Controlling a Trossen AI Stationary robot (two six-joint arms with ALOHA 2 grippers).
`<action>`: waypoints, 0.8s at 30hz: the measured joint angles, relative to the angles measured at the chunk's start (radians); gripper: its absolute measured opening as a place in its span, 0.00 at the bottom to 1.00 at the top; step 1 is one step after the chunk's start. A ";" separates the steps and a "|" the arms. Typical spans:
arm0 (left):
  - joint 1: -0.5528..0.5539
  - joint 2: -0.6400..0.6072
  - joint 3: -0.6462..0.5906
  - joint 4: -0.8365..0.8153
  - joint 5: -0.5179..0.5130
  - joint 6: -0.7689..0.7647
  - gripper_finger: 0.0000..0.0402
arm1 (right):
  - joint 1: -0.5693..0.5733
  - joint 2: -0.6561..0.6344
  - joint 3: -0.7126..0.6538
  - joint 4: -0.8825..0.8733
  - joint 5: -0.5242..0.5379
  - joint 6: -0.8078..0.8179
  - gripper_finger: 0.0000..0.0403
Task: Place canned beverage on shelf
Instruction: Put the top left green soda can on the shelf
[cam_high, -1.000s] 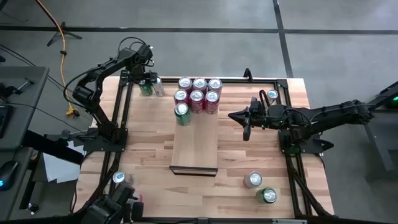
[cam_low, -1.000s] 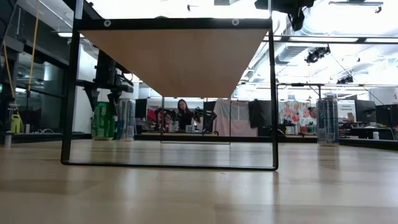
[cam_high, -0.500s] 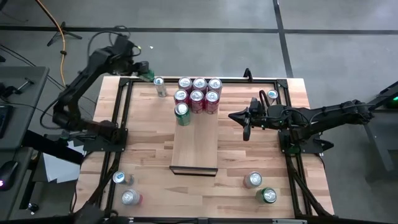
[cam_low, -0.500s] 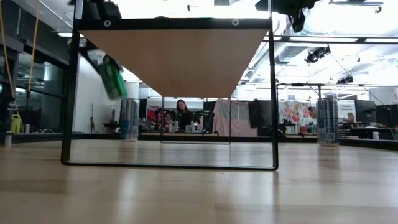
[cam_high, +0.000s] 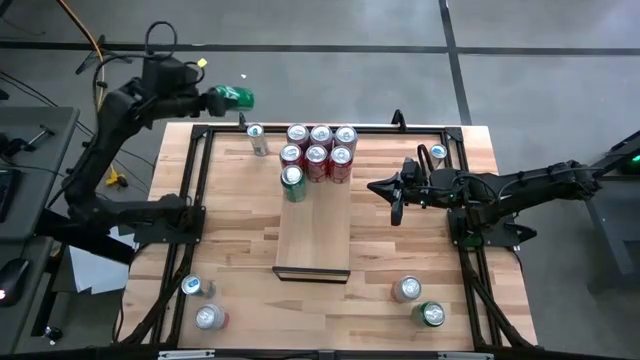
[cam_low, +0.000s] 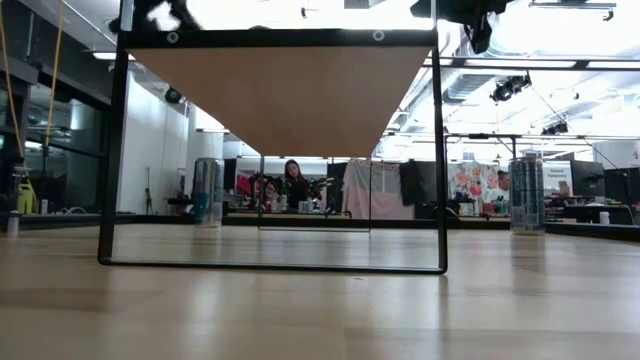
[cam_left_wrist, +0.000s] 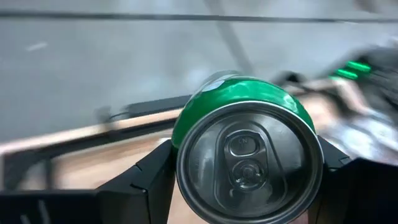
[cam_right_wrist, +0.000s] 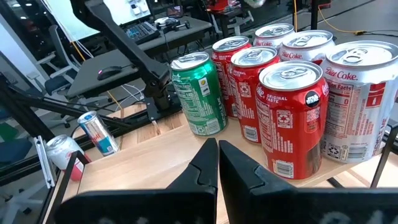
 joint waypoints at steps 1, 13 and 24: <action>-0.027 -0.015 0.002 0.013 0.036 0.015 0.47 | 0.000 0.000 0.000 0.000 0.000 0.000 0.00; -0.471 -0.234 0.004 0.257 0.222 -0.077 0.47 | 0.000 0.000 0.000 -0.003 0.000 0.004 0.00; -0.852 -0.074 0.039 0.552 0.164 0.018 0.47 | 0.000 0.000 0.000 -0.003 0.001 0.004 0.00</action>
